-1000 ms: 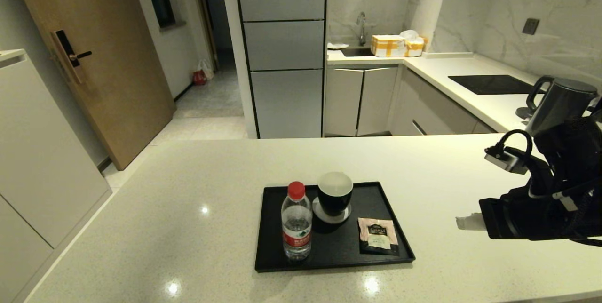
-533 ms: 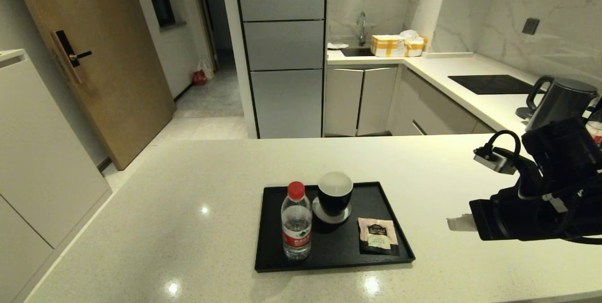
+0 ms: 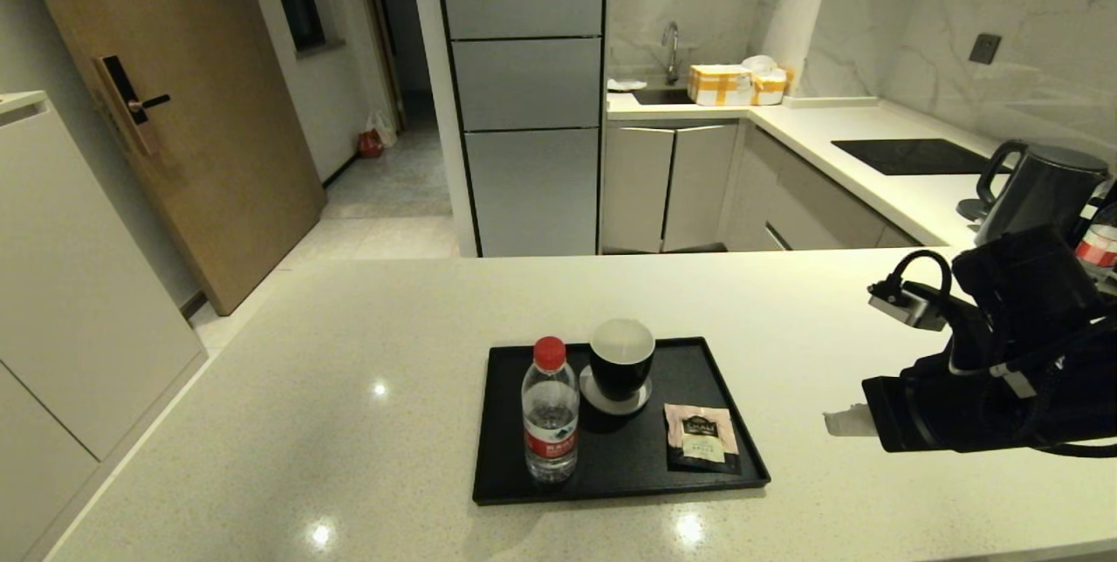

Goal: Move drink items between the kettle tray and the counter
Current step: Pick up the tea bag

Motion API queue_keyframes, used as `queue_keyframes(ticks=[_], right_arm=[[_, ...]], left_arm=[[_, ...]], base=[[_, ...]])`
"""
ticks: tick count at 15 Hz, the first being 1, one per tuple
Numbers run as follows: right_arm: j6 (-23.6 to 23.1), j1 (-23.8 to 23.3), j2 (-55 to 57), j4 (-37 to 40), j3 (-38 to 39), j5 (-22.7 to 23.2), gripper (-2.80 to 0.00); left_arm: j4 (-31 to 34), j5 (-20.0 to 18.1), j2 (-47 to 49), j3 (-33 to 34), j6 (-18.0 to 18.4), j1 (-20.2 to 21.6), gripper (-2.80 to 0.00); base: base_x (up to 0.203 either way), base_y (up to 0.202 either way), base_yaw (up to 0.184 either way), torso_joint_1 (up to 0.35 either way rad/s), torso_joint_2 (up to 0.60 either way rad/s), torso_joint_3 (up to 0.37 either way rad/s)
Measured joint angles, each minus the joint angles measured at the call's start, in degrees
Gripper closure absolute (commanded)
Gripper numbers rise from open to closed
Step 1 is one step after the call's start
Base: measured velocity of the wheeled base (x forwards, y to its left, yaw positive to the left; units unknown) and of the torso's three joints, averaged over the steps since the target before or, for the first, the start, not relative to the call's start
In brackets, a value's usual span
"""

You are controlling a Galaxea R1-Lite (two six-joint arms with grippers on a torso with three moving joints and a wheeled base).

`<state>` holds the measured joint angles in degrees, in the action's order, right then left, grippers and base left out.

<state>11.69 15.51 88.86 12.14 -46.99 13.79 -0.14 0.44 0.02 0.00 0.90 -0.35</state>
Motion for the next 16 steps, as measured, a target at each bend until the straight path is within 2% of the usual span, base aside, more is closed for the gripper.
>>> queue_keyframes(ticks=[16], right_arm=[[-0.61, 3.03, 9.16, -3.75, -2.01, 0.31, 0.0]], left_arm=[[0.07, -0.09, 0.0, 0.0, -0.02, 0.09, 0.0]], base=[[0.0, 0.0, 0.0, 0.0, 0.0, 0.0]])
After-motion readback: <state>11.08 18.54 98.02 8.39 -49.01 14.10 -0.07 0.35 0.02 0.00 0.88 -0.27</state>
